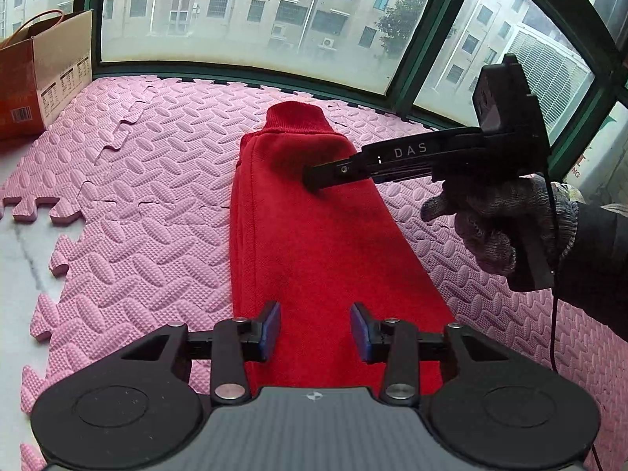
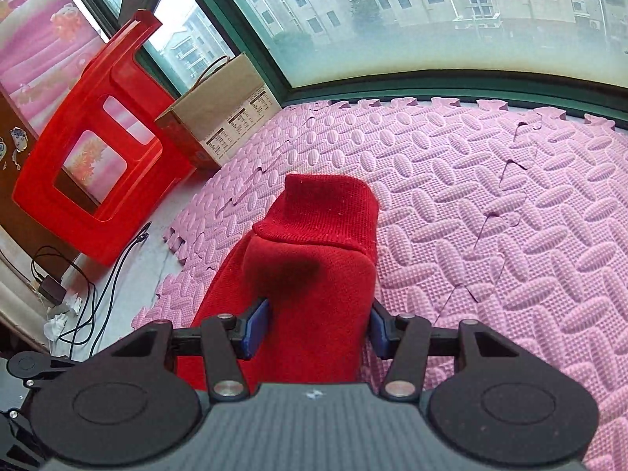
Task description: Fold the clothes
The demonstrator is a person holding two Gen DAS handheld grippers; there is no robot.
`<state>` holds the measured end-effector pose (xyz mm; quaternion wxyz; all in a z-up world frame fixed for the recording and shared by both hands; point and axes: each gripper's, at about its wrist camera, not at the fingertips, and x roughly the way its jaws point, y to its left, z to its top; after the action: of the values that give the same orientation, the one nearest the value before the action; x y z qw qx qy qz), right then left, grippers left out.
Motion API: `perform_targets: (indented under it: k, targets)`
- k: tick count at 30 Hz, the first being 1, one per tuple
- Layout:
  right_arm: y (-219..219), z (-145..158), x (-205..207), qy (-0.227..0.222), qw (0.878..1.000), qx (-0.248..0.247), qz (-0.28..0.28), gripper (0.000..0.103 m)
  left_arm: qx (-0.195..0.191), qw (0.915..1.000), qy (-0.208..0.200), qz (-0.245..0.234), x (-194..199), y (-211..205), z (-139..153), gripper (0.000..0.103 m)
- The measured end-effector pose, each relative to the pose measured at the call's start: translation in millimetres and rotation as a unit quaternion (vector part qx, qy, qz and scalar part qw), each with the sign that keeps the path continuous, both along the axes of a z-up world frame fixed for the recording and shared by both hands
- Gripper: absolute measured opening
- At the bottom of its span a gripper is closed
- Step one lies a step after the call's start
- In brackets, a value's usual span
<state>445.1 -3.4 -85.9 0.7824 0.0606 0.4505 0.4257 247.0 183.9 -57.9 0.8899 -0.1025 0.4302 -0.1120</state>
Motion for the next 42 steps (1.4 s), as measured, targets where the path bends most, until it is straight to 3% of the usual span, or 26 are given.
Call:
perform_targets:
  k: [9,11,14,25,33,35,39,42]
  targets:
    - [2,-2,4,0.007,1.0,0.014,-0.003,0.047,-0.017,0.9994,-0.026,-0.016,-3,-3,12,0.043]
    - [0,-3,6,0.015,1.0,0.025,-0.009,0.029,-0.016,0.9993,-0.025,-0.023,0,-7,10,0.043]
    - [-4,-3,7,0.022,0.999,0.043,-0.012,0.018,-0.019,0.9995,-0.016,-0.02,6,-7,4,0.043]
    - [-6,31,-14,-0.019,0.997,0.078,0.006,0.015,-0.027,0.9996,-0.011,-0.005,12,2,0,0.043]
    - [-8,75,-55,-0.075,0.992,0.09,0.047,0.014,0.001,0.9996,-0.026,0.01,4,-6,2,0.043]
    - [-7,82,-64,-0.089,0.991,0.081,0.056,0.014,0.018,0.9995,-0.027,0.006,2,-13,4,0.043]
    - [-12,92,-76,-0.101,0.989,0.086,0.059,0.014,0.014,0.9981,-0.06,-0.004,-15,-21,23,0.043]
    - [-16,96,-86,-0.109,0.988,0.089,0.064,0.014,0.023,0.9981,-0.056,-0.009,-18,-26,22,0.042]
